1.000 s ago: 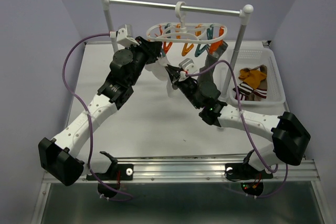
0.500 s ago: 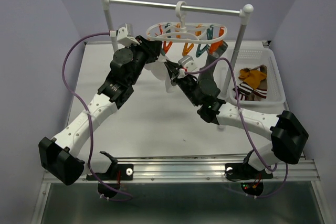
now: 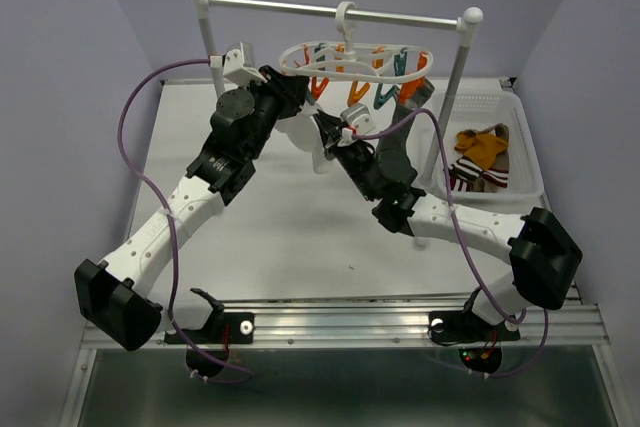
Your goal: Clip the socks to the hanger
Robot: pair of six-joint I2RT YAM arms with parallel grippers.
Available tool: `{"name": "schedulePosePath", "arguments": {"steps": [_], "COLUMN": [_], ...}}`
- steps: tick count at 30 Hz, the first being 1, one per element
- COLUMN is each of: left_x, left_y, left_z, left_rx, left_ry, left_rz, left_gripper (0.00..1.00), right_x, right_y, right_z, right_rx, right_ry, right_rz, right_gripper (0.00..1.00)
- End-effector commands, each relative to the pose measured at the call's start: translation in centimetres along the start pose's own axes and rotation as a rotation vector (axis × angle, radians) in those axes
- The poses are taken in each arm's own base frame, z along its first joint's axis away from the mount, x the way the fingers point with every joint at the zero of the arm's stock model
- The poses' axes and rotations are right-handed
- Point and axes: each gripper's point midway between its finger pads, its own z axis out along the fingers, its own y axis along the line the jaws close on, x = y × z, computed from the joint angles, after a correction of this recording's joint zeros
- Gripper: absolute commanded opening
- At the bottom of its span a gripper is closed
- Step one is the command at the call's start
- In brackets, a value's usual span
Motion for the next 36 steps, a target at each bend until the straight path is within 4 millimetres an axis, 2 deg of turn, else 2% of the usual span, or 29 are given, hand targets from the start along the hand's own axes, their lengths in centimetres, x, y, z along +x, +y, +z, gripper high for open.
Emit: {"name": "schedulePosePath", "arguments": {"steps": [1,8,14,19,27,32,36], "left_x": [-2.9,-3.2,-3.5,-3.4,-3.5,-3.5,-3.7], "left_y": [-1.5,-1.3,-1.3,-1.2,-1.4,-1.9,-2.0], "left_z": [0.1,0.1,0.3,0.4,0.4,0.4,0.3], "left_rx": [0.017,0.007,0.002,-0.007,0.001,0.016,0.017], "left_ry": [-0.078,-0.095,-0.106,-0.102,-0.100,-0.101,-0.105], "left_rz": [-0.012,-0.019,-0.018,-0.011,-0.033,-0.067,-0.094], "left_gripper": [0.00,0.00,0.00,0.00,0.00,0.00,0.00], "right_x": [-3.9,-3.9,-3.0,-3.3,-4.0,-3.1,-2.6], "right_y": [-2.3,-2.5,-2.5,-2.5,-2.5,-1.5,-1.5], "right_z": [-0.1,-0.6,-1.3,-1.4,-0.8,0.0,-0.2], "right_rx": [0.091,0.090,0.089,0.089,0.112,0.085,0.094], "right_ry": [-0.128,-0.132,-0.109,-0.125,-0.208,-0.211,-0.237], "right_rz": [0.042,0.032,0.038,0.052,0.127,0.125,0.140], "right_gripper": [0.02,0.02,0.01,0.01,0.02,0.02,0.03]}}
